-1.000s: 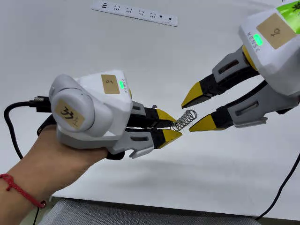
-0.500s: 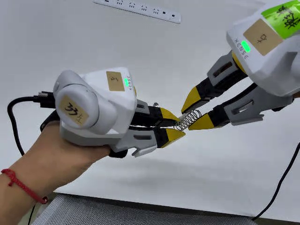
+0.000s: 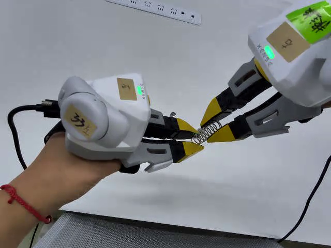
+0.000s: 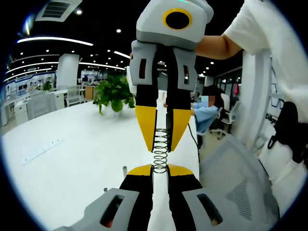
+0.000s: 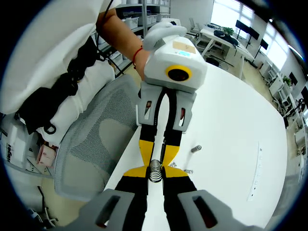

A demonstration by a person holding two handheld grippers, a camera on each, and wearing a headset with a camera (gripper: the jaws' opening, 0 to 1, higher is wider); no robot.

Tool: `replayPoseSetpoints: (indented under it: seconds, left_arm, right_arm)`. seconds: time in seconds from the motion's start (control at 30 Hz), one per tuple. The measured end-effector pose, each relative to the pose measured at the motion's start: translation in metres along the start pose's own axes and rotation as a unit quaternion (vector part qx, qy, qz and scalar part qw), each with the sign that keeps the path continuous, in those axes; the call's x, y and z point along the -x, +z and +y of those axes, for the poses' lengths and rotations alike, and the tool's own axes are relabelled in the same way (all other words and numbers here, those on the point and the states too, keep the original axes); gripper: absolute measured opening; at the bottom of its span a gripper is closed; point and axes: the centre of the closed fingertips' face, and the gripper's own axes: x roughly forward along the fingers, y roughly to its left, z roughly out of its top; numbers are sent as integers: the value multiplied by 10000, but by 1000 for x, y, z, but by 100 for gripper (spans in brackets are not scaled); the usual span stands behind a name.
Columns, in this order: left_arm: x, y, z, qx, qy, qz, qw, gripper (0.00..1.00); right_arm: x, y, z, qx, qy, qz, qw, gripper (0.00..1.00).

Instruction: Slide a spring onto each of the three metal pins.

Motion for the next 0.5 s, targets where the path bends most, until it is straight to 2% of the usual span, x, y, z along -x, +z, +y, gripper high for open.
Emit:
replayPoseSetpoints:
  seconds: [0.27,0.5]
  left_arm:
    - [0,-1,0,38,24,12,10000,11]
    - [9,-11,5,112,197,101,9997,18]
  right_arm:
    - [-3,8,2,-61,-30,21,10000,12]
    - [2,10,-3,-201,-139,-28,9997,12]
